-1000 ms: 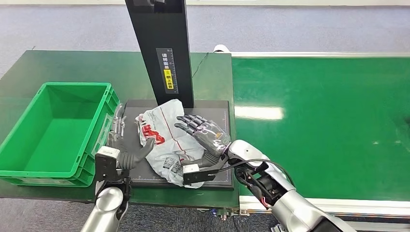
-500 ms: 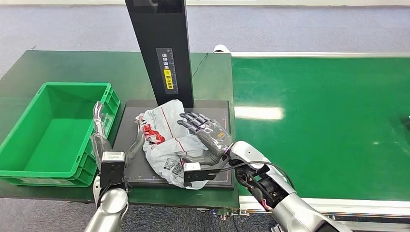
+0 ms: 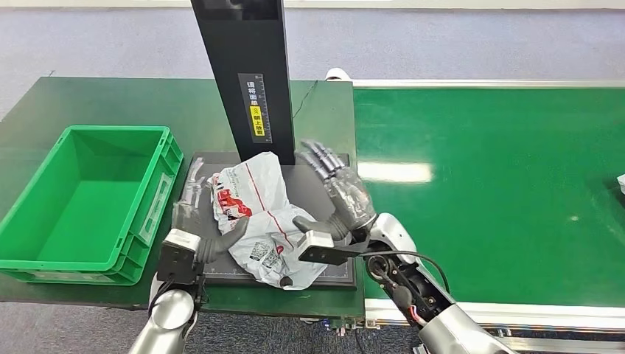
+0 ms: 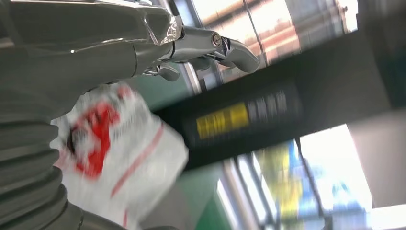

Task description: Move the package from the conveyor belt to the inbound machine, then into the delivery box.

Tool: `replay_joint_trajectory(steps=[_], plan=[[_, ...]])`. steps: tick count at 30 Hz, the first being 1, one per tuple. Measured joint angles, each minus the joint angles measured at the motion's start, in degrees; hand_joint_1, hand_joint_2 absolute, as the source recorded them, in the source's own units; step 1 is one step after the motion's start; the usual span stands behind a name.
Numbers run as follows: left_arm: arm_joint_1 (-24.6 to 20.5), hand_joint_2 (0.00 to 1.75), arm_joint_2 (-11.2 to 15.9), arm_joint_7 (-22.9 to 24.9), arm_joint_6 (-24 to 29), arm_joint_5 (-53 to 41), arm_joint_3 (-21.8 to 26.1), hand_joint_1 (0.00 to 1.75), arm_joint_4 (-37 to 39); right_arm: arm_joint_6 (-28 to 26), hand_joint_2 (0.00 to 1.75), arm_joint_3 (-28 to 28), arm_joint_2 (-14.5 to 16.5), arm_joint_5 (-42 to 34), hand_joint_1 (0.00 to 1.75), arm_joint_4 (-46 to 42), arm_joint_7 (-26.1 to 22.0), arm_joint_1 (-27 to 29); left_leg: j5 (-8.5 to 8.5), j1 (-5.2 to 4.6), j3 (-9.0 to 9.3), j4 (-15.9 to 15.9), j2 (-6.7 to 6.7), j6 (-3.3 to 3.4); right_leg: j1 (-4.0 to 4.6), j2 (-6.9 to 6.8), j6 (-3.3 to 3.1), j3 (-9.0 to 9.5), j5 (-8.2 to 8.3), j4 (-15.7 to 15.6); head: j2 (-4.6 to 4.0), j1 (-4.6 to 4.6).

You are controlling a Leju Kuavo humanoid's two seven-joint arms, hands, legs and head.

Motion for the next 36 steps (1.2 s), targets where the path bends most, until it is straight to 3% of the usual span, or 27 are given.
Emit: replay_joint_trajectory(steps=[4, 12, 25, 34, 36], plan=[[0.10, 1.75, 1.20, 1.40, -5.27, -4.20, -1.44, 0.00, -0.42, 2.43, 1.75, -4.82, -0.13, -8.73, 0.00, -6.85, -1.34, 3.97, -0.01, 0.00, 0.00, 0.00, 0.00, 0.00, 0.00, 0.01, 0.00, -0.01, 0.00, 0.00, 0.00, -0.01], [0.16, 1.75, 2.32, 6.06, -12.70, -11.93, -4.34, 0.00, -0.19, 2.79, 1.75, -10.44, -0.52, -11.54, 0.00, -16.02, -3.58, 10.48, -0.01, 0.00, 0.00, 0.00, 0.00, 0.00, 0.00, 0.01, 0.00, -0.02, -0.01, 0.00, 0.00, 0.00], [-3.39, 1.75, 2.35, 21.50, -7.06, -28.41, -5.37, 0.00, 7.69, 1.39, 1.75, -15.66, 0.05, -11.55, 0.00, -23.46, -3.48, 15.20, -0.01, 0.00, 0.01, 0.00, 0.01, 0.00, 0.00, 0.01, 0.00, -0.02, 0.00, -0.01, 0.00, -0.01], [-4.22, 1.75, 1.77, 22.60, -6.59, -29.32, -4.18, 0.00, 11.71, 2.12, 1.75, -16.84, 0.59, -11.67, 0.00, -24.42, -3.00, 16.33, -0.01, 0.00, 0.00, 0.00, 0.01, 0.00, 0.00, 0.01, 0.00, -0.01, 0.00, -0.01, 0.00, 0.00], [-4.32, 1.75, 1.61, 22.64, -6.67, -29.24, -3.98, 0.08, 12.13, 2.20, 1.75, -16.97, 0.60, -11.66, 0.00, -24.53, -3.00, 16.42, -0.01, 0.00, 0.01, 0.00, 0.01, 0.00, 0.00, 0.01, 0.00, -0.01, 0.00, -0.01, 0.00, 0.00]])
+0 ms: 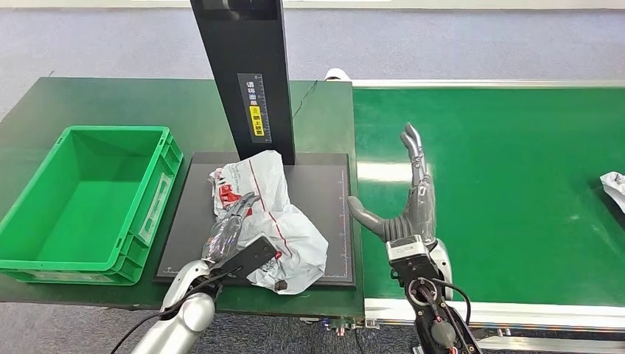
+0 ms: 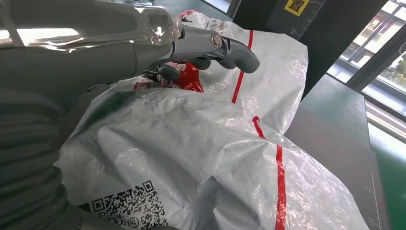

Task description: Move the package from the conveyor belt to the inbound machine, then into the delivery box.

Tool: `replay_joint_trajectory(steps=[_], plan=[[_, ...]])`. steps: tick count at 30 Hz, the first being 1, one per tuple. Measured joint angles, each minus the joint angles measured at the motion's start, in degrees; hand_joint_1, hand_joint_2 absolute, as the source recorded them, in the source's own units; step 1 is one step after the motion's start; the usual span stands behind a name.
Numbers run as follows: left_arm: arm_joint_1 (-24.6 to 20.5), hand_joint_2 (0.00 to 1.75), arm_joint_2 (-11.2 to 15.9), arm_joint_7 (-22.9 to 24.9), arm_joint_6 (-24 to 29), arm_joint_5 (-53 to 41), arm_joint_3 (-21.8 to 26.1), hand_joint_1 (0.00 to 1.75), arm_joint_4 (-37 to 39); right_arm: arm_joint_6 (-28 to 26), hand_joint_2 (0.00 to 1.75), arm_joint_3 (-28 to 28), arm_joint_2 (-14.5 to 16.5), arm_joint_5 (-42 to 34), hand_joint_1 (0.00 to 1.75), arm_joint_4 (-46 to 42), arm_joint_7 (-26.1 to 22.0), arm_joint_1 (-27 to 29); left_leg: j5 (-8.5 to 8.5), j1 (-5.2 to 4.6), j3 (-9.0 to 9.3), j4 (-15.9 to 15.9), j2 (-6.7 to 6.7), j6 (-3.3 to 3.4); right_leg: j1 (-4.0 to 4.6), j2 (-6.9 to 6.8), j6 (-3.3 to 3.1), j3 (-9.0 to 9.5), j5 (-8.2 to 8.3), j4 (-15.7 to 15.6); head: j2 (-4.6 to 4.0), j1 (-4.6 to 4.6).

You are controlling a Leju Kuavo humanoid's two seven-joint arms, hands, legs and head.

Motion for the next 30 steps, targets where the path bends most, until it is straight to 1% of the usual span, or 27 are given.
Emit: replay_joint_trajectory(steps=[1, 3, 4, 5, 7, 8, 9, 11, 12, 13, 16, 18, 21, 26, 30], plan=[[-0.04, 1.75, -0.10, 0.01, -0.07, 0.14, 0.08, 0.16, 0.20, 0.02, 1.75, -0.07, 0.01, 0.05, 0.00, -0.04, 0.01, 0.06, 0.00, 0.00, 0.00, 0.00, 0.00, 0.00, 0.00, 0.00, 0.00, 0.00, 0.00, 0.00, 0.00, 0.00], [-0.09, 1.75, -0.25, -0.09, -0.09, 0.39, 0.16, 0.41, 0.61, 0.07, 1.75, -0.22, 0.07, 0.22, 0.00, -0.14, 0.17, 0.19, 0.00, 0.00, 0.00, 0.00, 0.00, 0.00, 0.00, 0.00, 0.00, 0.00, 0.00, 0.00, 0.00, -0.01], [-0.11, 1.75, -0.29, -0.19, -0.03, 0.46, 0.19, 0.49, 0.79, 0.11, 1.75, -0.35, 0.11, 0.32, 0.00, -0.20, 0.30, 0.27, 0.00, 0.00, 0.00, 0.00, 0.00, 0.00, 0.00, 0.00, 0.00, 0.00, 0.00, 0.00, 0.00, -0.01], [-0.13, 1.75, -0.34, -0.37, 0.16, 0.46, 0.20, 0.56, 0.96, 0.16, 1.75, -0.50, 0.15, 0.40, 0.00, -0.28, 0.44, 0.36, 0.00, 0.00, 0.00, 0.00, 0.00, 0.00, 0.00, 0.00, 0.00, 0.00, 0.00, 0.00, 0.00, -0.01], [-0.16, 1.75, -0.43, -0.85, 0.82, 0.45, 0.25, 0.58, 1.19, 0.27, 1.75, -0.86, 0.20, 0.51, 0.00, -0.51, 0.61, 0.63, 0.00, 0.00, 0.00, 0.00, 0.00, 0.00, 0.00, 0.00, 0.00, 0.00, 0.00, 0.00, 0.00, -0.01], [-0.16, 1.75, -0.47, -1.09, 1.17, 0.45, 0.29, 0.69, 1.25, 0.33, 1.75, -1.02, 0.21, 0.55, 0.00, -0.63, 0.66, 0.77, 0.00, 0.00, 0.00, 0.00, 0.00, 0.00, 0.00, 0.00, 0.00, 0.00, 0.00, 0.00, 0.00, 0.00], [-0.17, 1.75, -0.51, -1.27, 1.41, 0.44, 0.35, 0.91, 1.29, 0.40, 1.75, -1.16, 0.23, 0.58, 0.00, -0.74, 0.68, 0.90, 0.00, 0.00, 0.00, 0.00, 0.00, 0.00, 0.00, 0.00, 0.00, 0.00, 0.00, 0.00, 0.00, -0.01], [-0.17, 1.75, -0.59, -1.46, 1.77, 0.38, 0.49, 1.44, 1.33, 0.54, 1.75, -1.38, 0.27, 0.61, 0.00, -0.93, 0.70, 1.09, 0.00, 0.00, -0.01, 0.00, 0.00, 0.00, 0.00, 0.00, 0.00, -0.01, 0.00, 0.00, 0.00, 0.00], [-0.16, 1.75, -0.63, -1.67, 2.32, 0.20, 0.55, 1.61, 1.34, 0.57, 1.75, -1.48, 0.28, 0.64, 0.00, -1.01, 0.72, 1.16, 0.00, 0.00, 0.00, 0.00, 0.00, 0.00, 0.00, 0.00, 0.00, -0.01, 0.00, 0.00, 0.00, -0.01], [-0.16, 1.75, -0.67, -2.00, 3.33, -0.06, 0.62, 1.67, 1.34, 0.59, 1.75, -1.60, 0.29, 0.65, 0.00, -1.11, 0.75, 1.26, 0.00, 0.00, 0.00, 0.00, 0.00, 0.00, 0.00, 0.00, 0.00, -0.01, 0.00, 0.00, 0.00, -0.01], [-0.14, 1.75, -0.91, -3.33, 7.63, -1.01, 0.93, 1.74, 1.32, 0.58, 1.75, -2.15, 0.29, 0.67, 0.00, -1.52, 0.84, 1.73, 0.00, 0.00, -0.01, 0.00, 0.00, 0.00, 0.00, -0.01, 0.00, 0.00, 0.00, 0.00, 0.00, -0.01], [-0.13, 1.75, -1.09, -3.94, 9.50, -1.28, 1.13, 1.74, 1.31, 0.57, 1.75, -2.49, 0.29, 0.67, 0.00, -1.67, 0.85, 1.92, 0.00, 0.00, -0.01, 0.00, -0.01, 0.00, 0.00, 0.00, 0.00, 0.00, 0.00, 0.00, 0.00, -0.01], [-0.06, 1.75, -1.24, -5.05, 11.36, -1.14, 1.39, 1.75, 1.19, 0.49, 1.75, -2.79, 0.30, 0.67, 0.00, -1.73, 0.85, 1.97, 0.00, 0.00, -0.01, 0.00, 0.00, 0.00, 0.00, 0.00, 0.00, 0.00, 0.00, 0.00, 0.00, -0.01], [0.34, 1.75, -1.30, -8.41, 15.11, 0.48, 1.66, 1.75, -0.25, 0.27, 1.75, -2.93, 0.31, 0.45, 0.00, -1.73, 0.85, 1.96, 0.00, 0.00, -0.02, 0.00, -0.01, 0.00, 0.00, -0.01, 0.00, 0.00, 0.00, 0.00, 0.00, -0.01], [0.67, 1.75, -1.31, -10.44, 16.74, 1.69, 1.74, 1.75, -1.57, 0.11, 1.75, -2.93, 0.31, 0.25, 0.00, -1.72, 0.85, 1.94, 0.00, 0.00, -0.02, 0.00, -0.01, 0.00, 0.00, -0.01, 0.00, 0.00, 0.00, 0.00, 0.00, 0.00]])
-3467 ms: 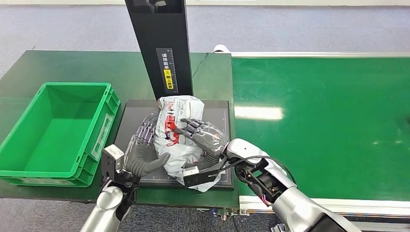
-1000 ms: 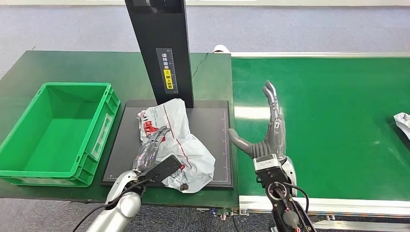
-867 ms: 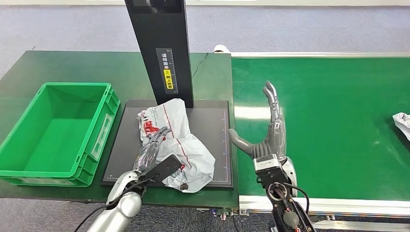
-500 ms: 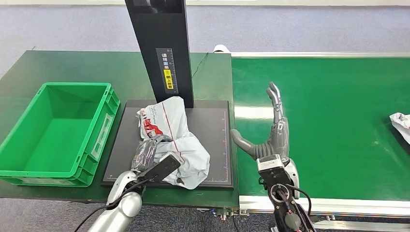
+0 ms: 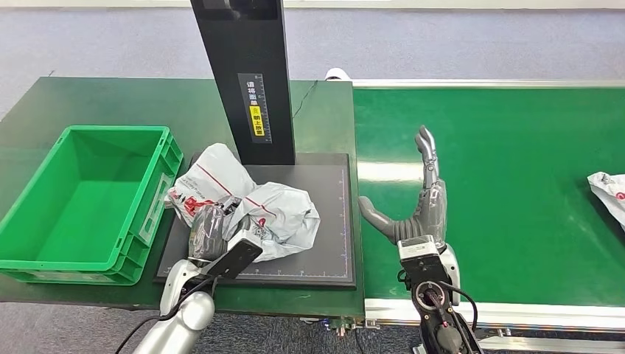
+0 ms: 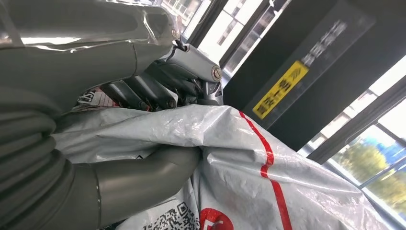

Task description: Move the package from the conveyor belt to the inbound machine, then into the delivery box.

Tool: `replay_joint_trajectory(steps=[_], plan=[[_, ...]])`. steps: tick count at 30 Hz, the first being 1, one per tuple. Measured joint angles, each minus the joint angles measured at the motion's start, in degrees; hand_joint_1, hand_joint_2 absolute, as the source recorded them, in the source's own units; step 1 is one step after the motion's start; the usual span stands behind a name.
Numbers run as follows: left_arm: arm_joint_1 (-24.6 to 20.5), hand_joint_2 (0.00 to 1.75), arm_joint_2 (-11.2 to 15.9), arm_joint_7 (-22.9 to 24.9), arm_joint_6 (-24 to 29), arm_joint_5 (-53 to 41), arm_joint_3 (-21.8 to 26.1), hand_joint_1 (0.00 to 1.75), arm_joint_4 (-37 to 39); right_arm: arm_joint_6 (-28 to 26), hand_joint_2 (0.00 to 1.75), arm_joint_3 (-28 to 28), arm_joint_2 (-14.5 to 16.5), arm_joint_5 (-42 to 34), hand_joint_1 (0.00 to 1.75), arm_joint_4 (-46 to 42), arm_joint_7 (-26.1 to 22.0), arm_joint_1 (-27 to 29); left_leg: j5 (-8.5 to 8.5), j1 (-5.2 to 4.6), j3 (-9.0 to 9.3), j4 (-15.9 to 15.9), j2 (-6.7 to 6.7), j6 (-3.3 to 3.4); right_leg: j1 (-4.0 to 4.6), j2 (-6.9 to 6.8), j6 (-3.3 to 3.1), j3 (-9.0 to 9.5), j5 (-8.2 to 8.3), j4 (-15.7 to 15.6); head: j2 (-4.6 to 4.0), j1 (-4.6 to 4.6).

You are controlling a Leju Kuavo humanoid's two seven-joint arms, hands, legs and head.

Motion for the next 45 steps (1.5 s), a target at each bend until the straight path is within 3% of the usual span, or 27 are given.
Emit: replay_joint_trajectory(steps=[3, 7, 9, 13, 17, 20, 22, 26, 29, 36, 40, 44, 45], plan=[[0.40, 1.75, 0.01, -4.65, 2.74, 2.54, 0.07, 1.75, -1.19, -0.12, 1.75, -0.01, -0.02, -0.50, 0.00, 0.01, -0.16, -0.03, 0.00, 0.00, 0.00, 0.00, 0.00, 0.00, 0.00, 0.00, 0.00, 0.00, 0.00, 0.00, 0.00, -0.01], [1.91, 1.75, 0.20, -18.16, 12.88, 7.36, 0.29, 1.75, -6.83, -0.39, 1.75, 0.00, -0.21, -1.80, 0.00, 0.01, -0.63, -0.03, 0.00, 0.00, -0.01, 0.00, 0.00, 0.00, 0.00, 0.00, 0.00, 0.00, 0.00, 0.00, 0.00, -0.02], [2.83, 1.75, 0.33, -21.85, 16.62, 4.57, 1.07, 1.75, -10.54, -0.48, 1.75, 0.00, -0.40, -2.34, 0.00, 0.01, -0.85, -0.02, 0.00, 0.00, -0.02, 0.00, 0.00, 0.00, 0.00, 0.00, 0.00, 0.00, -0.01, 0.00, 0.00, -0.02], [4.68, 1.75, -1.59, -26.09, 18.13, -7.98, 6.92, 1.75, -17.80, -0.84, 1.75, -0.02, -0.59, -2.96, 0.00, 0.00, -1.13, 0.15, 0.00, 0.00, -0.02, -0.01, 0.01, 0.00, 0.00, 0.00, -0.01, -0.01, -0.01, 0.00, 0.00, 0.01], [5.27, 1.75, -4.22, -26.45, 18.23, -14.52, 14.17, 1.75, -22.32, -1.65, 1.75, -0.17, -0.69, -2.82, 0.00, -0.30, -1.18, 1.06, 0.00, 0.00, 0.00, 0.00, -0.01, 0.00, 0.00, -0.01, -0.01, 0.01, -0.01, 0.00, 0.00, 0.00], [4.83, 1.75, -5.99, -23.67, 18.23, -17.73, 19.90, 1.75, -22.30, -2.45, 1.75, -0.66, -0.78, -2.32, 0.00, -1.12, -1.05, 2.11, 0.00, 0.00, 0.02, -0.01, -0.01, 0.00, 0.00, -0.01, -0.01, 0.00, -0.01, 0.00, 0.00, 0.00], [4.06, 1.75, -6.16, -18.57, 18.23, -17.80, 22.36, 1.75, -20.62, -2.83, 1.75, -1.04, -0.90, -1.86, 0.00, -1.89, -0.80, 2.80, 0.00, 0.00, 0.03, -0.01, 0.00, 0.00, 0.00, 0.00, -0.01, 0.00, -0.01, 0.00, 0.00, 0.00], [2.66, 1.75, -4.19, -5.68, 18.07, -15.62, 23.15, 1.75, -16.08, -2.81, 1.75, -1.70, -1.02, -1.09, 0.00, -3.08, -0.03, 3.43, 0.00, 0.01, 0.03, -0.01, 0.01, 0.00, 0.01, 0.01, -0.01, 0.01, -0.01, 0.00, 0.00, 0.00], [2.02, 1.75, -2.26, 0.72, 17.57, -15.06, 23.28, 1.75, -12.42, -2.25, 1.75, -2.09, -1.04, -0.55, 0.00, -3.53, 0.26, 3.72, 0.00, 0.01, 0.03, -0.01, 0.02, 0.00, 0.01, 0.01, -0.01, 0.00, -0.01, 0.00, 0.00, 0.00], [1.00, 1.75, 0.66, 6.18, 16.52, -12.91, 26.41, 1.75, -4.78, -1.09, 1.75, -2.46, -0.80, 0.59, 0.00, -3.64, 0.70, 4.23, 0.00, 0.00, 0.01, -0.01, 0.02, 0.00, 0.01, 0.01, -0.01, -0.01, -0.01, 0.00, 0.00, -0.01], [0.71, 1.75, 1.90, 5.74, 17.07, -11.38, 29.45, 1.50, -2.05, -0.18, 1.75, -2.53, -0.45, 1.33, 0.00, -3.64, 0.92, 4.32, 0.00, 0.01, 0.01, -0.02, 0.02, 0.00, 0.01, 0.02, -0.01, -0.02, -0.02, 0.00, 0.00, -0.01], [0.49, 1.75, 2.54, 2.86, 18.05, -10.74, 32.05, 0.10, -1.06, 0.05, 1.75, -2.54, -0.08, 1.47, 0.00, -3.64, 0.95, 4.34, 0.00, 0.01, 0.02, -0.02, 0.02, 0.00, 0.01, 0.01, -0.02, -0.01, -0.02, 0.00, 0.00, -0.01], [0.48, 1.75, 2.50, 1.61, 18.14, -10.93, 32.73, 0.05, -1.03, 0.12, 1.75, -2.54, 0.00, 1.47, 0.00, -3.64, 0.95, 4.35, 0.00, 0.01, 0.02, -0.02, 0.02, 0.00, 0.01, 0.01, -0.02, -0.01, -0.02, 0.00, 0.00, 0.00]])
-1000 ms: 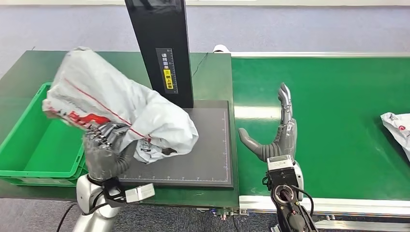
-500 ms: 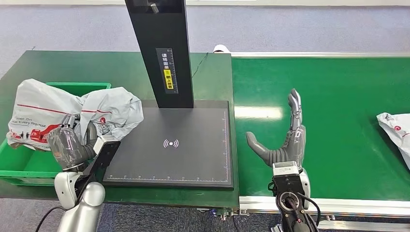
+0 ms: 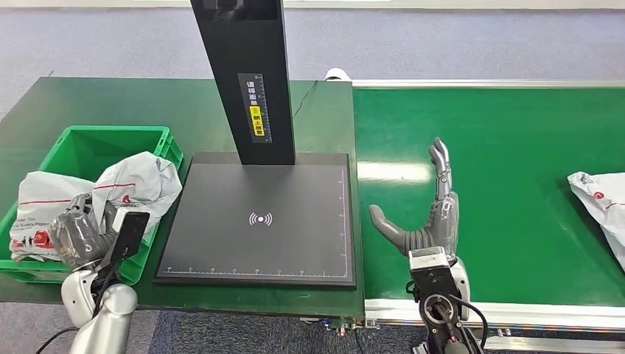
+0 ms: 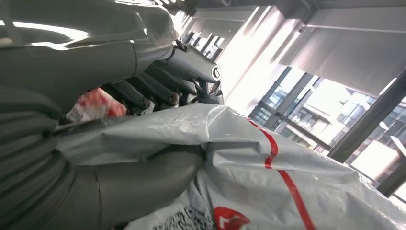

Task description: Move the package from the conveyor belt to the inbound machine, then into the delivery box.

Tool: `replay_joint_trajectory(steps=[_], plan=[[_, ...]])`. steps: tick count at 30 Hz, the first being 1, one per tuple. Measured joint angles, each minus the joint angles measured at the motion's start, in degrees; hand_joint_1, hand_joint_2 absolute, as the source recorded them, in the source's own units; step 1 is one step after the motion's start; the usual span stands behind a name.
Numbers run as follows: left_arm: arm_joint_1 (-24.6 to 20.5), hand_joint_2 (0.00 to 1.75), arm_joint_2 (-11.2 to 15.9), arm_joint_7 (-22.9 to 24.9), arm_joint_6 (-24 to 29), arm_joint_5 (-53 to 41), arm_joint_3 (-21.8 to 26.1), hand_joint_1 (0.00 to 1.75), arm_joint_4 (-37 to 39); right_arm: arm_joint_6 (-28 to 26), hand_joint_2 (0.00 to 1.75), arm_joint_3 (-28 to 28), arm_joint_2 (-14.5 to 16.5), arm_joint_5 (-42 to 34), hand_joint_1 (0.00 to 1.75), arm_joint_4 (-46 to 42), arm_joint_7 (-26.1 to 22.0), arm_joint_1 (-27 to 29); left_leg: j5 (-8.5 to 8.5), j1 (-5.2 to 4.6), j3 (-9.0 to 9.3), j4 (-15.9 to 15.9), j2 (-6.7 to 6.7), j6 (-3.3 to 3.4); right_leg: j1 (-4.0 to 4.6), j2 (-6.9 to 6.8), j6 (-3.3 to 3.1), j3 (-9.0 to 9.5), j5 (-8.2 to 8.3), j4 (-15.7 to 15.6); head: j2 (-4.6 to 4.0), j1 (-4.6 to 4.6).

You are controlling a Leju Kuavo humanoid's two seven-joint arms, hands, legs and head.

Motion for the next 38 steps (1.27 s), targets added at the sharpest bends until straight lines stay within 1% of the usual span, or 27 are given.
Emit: replay_joint_trajectory(steps=[1, 3, 7, 11, 18, 22, 25, 29, 31, 33, 35, 37, 38], plan=[[0.00, 1.75, -0.17, -1.50, 0.06, -0.21, 0.74, 0.00, -0.09, 0.10, 1.75, 0.00, 0.07, 0.01, 0.00, 0.00, 0.00, 0.00, 0.00, 0.00, 0.00, 0.00, 0.00, 0.00, 0.00, 0.00, 0.00, 0.00, 0.00, 0.00, 0.00, -0.01], [0.00, 1.75, -0.89, -4.88, 0.17, -0.51, 2.25, 0.00, -0.59, 0.27, 1.75, 0.00, 0.13, 0.02, 0.00, 0.00, 0.01, 0.01, 0.00, -0.01, -0.01, 0.01, 0.00, 0.00, -0.01, -0.01, 0.00, 0.01, 0.00, 0.00, 0.00, 0.01], [0.00, 1.75, -3.54, -12.74, 0.23, 0.31, 5.63, 0.00, -3.24, 0.27, 1.75, 0.00, 0.16, 0.09, 0.00, 0.00, 0.01, 0.04, 0.00, -0.02, -0.02, 0.01, -0.01, 0.00, -0.02, -0.01, 0.00, 0.01, 0.00, 0.00, 0.00, 0.00], [0.00, 0.00, -5.74, -17.30, 0.23, 2.58, 7.69, 0.00, -5.84, -0.13, 1.75, 0.00, 0.16, 0.09, 0.00, 0.00, 0.00, 0.25, 0.00, -0.02, -0.02, 0.01, -0.02, 0.00, -0.02, -0.02, 0.00, 0.00, 0.00, 0.00, 0.00, 0.00], [0.09, 0.00, -9.41, -27.19, 0.23, 10.55, 10.84, 0.00, -10.83, -0.42, 1.75, 0.00, 0.21, 0.03, 0.00, 0.01, -0.01, 0.36, 0.00, 0.00, -0.02, 0.00, -0.02, 0.00, -0.01, -0.02, 0.00, 0.02, 0.00, 0.00, 0.00, 0.01], [0.82, 0.00, -10.28, -28.20, 0.22, 14.10, 10.56, 0.00, -14.78, -0.46, 1.75, 0.03, 0.31, -0.04, 0.00, 0.15, -0.03, 0.30, 0.00, -0.01, -0.02, 0.01, -0.02, 0.00, -0.01, -0.02, 0.00, 0.02, 0.00, 0.00, 0.00, -0.01], [1.64, 0.00, -10.17, -28.27, 0.22, 17.41, 8.42, 0.00, -17.21, -0.31, 1.75, 0.09, 0.30, -0.23, 0.00, 0.30, -0.10, 0.13, 0.00, -0.01, -0.02, 0.01, -0.02, 0.00, -0.01, -0.02, 0.00, 0.02, 0.00, 0.00, 0.00, -0.01], [3.40, 0.00, -8.43, -28.39, 0.22, 20.06, 2.21, 0.00, -19.94, -0.10, 1.75, 0.17, 0.13, -1.12, 0.00, 0.49, -0.50, -0.26, 0.00, -0.01, -0.03, 0.01, -0.04, 0.00, -0.01, -0.03, 0.00, 0.03, 0.00, 0.00, 0.00, 0.00], [4.18, 0.00, -6.94, -28.41, 0.22, 24.11, -1.48, 0.00, -21.27, 0.69, 1.75, 0.19, -0.02, -1.96, 0.00, 0.62, -0.56, -0.59, 0.00, -0.01, -0.02, 0.01, -0.03, 0.00, -0.01, -0.02, 0.00, 0.03, 0.00, 0.00, 0.00, 0.01], [4.90, 0.00, -5.09, -28.41, 0.22, 30.03, -5.70, 0.00, -22.96, 2.56, 1.75, 0.20, -0.25, -3.69, 0.00, 0.78, -0.40, -1.03, 0.00, -0.01, -0.01, 0.01, -0.03, 0.00, -0.01, -0.03, 0.00, 0.03, 0.00, 0.00, 0.00, 0.00], [5.40, 0.00, -3.30, -28.42, 0.22, 33.69, -9.45, 0.00, -24.37, 4.27, 1.75, 0.21, -0.47, -5.25, 0.00, 0.96, -0.16, -1.52, 0.00, 0.00, -0.01, 0.01, -0.08, 0.00, -0.01, -0.05, 0.00, 0.03, 0.00, 0.00, 0.00, -0.01], [5.68, 0.00, -1.74, -28.42, -0.03, 37.02, -12.49, 0.00, -25.27, 5.87, 1.75, 0.22, -0.66, -6.49, 0.00, 1.14, -0.02, -1.96, 0.00, 0.00, -0.01, 0.01, -0.12, 0.00, -0.01, -0.06, 0.00, 0.03, 0.00, 0.00, 0.00, 0.00], [5.74, 0.00, -1.37, -28.42, -0.11, 38.05, -13.23, 0.00, -25.47, 6.35, 1.75, 0.22, -0.71, -6.86, 0.00, 1.19, 0.00, -2.06, 0.00, 0.00, -0.01, 0.01, -0.13, 0.00, -0.01, -0.06, 0.00, 0.03, 0.00, 0.00, 0.00, 0.00]])
